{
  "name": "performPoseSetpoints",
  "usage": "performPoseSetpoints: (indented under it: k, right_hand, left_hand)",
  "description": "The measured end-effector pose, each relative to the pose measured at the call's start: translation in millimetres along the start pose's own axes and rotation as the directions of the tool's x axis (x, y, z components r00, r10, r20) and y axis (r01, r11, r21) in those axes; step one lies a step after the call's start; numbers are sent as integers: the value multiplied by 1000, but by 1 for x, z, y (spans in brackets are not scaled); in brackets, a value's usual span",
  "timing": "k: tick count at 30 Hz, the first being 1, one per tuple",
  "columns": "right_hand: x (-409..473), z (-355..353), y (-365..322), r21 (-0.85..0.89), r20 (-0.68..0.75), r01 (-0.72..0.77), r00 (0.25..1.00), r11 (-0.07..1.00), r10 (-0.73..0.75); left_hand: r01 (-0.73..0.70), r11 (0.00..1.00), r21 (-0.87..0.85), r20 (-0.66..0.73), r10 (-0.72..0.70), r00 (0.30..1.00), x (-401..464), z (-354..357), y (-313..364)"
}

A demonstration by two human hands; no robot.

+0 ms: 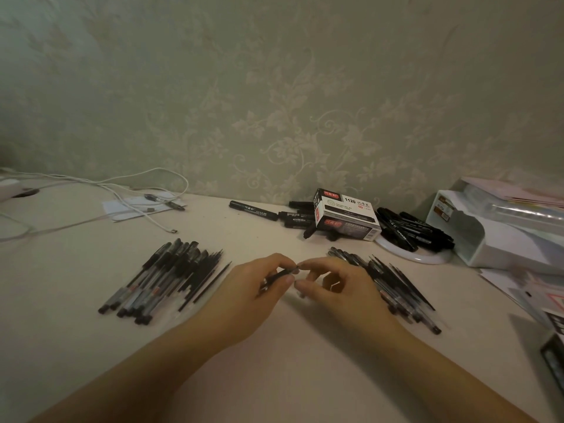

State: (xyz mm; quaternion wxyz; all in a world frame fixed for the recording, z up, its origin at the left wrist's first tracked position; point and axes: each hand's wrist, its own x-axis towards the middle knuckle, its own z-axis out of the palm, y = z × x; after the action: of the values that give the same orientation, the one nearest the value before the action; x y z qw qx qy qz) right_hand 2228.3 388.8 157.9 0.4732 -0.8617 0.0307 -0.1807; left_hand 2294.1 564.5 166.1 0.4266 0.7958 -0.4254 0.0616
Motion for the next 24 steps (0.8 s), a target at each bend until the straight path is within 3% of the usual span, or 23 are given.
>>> performPoseSetpoints:
  k: [4,8,10,13,16,24]
  right_hand:
    - [0,1,7,-355,21,155,987,922,-158]
    - [1,2,11,-452,103,257,966,854,-236]
    - [1,1,12,-393,55,228,973,891,-225]
    - [4,-4,11,-22,-115,50,992,999,-52]
    - [6,-8,8,250,-164,7,986,968,35]
    - [4,3,6,280,27,35,999,959,-44]
  left_hand:
    - [11,1000,11,2,-11,1000,0,0,-3]
    - [-3,1000,27,7,3,1000,0,1,-3]
    - [2,999,35,7,-2,1000,0,1,-4]
    - [9,998,54,21,-11,1000,1,1,-6]
    - [1,998,55,34,-3,999,0,1,-6]
    - [-20,999,48,84,16,996,0,2,-5]
